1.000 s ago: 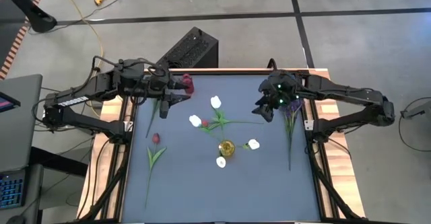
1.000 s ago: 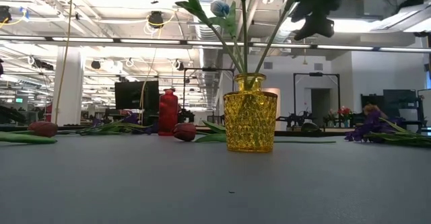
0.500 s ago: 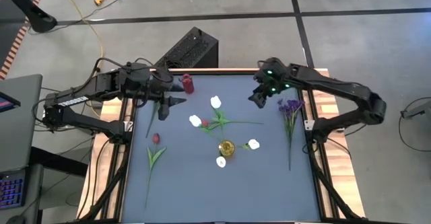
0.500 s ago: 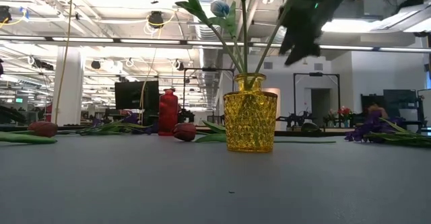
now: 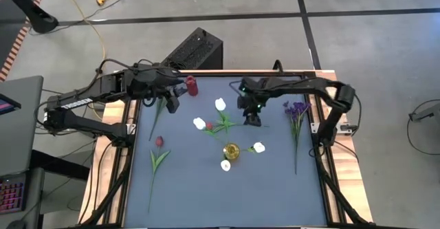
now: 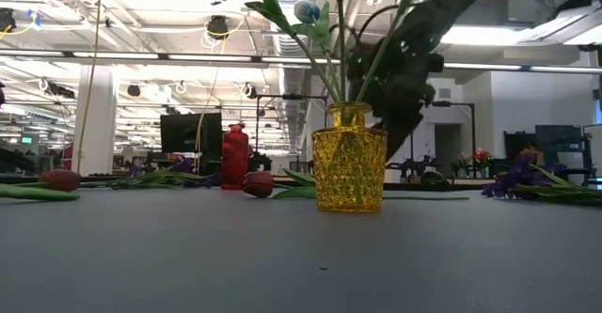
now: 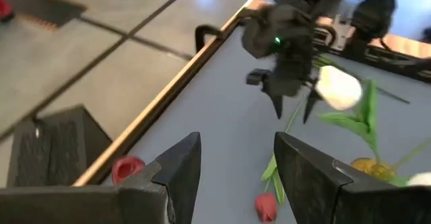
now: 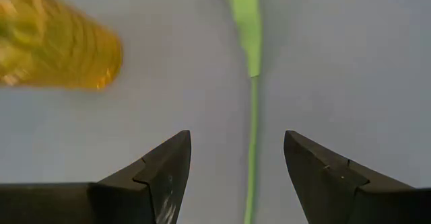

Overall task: Sort flowers into vase by color
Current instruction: Put the red flower into the red vase

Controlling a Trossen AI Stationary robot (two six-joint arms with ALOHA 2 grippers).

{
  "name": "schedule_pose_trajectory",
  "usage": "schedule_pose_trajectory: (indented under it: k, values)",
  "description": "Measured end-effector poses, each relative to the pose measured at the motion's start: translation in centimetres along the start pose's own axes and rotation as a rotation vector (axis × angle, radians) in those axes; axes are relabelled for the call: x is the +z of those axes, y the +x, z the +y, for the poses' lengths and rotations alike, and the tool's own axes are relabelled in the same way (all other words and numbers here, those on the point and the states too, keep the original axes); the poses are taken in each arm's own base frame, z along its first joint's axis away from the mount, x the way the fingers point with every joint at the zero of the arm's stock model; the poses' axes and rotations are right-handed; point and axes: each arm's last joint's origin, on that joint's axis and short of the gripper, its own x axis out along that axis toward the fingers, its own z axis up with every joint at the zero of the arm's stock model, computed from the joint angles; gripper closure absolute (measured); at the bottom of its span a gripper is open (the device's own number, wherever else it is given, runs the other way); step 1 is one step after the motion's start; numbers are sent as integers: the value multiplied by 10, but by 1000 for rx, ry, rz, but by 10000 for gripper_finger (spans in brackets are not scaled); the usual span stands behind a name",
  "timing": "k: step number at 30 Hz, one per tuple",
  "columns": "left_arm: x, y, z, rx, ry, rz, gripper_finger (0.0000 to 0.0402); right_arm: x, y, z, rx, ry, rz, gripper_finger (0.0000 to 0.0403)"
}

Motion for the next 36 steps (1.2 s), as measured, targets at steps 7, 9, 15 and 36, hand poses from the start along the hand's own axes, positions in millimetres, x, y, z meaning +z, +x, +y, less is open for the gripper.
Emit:
schedule_pose_trajectory:
  k: [7,9,15,36]
  values:
    - [-21,18,0,23,-36,69,224,8,37,7,-70,-90,31,138]
    - [-26,23,0,23,-2,70,224,12,43,10,-144,-99,27,138]
    - [-39,21,6,-9,30,28,224,20,63,16,-241,-96,-2,143]
    - [-53,-11,33,-224,-10,-266,224,17,39,21,-293,178,-21,388]
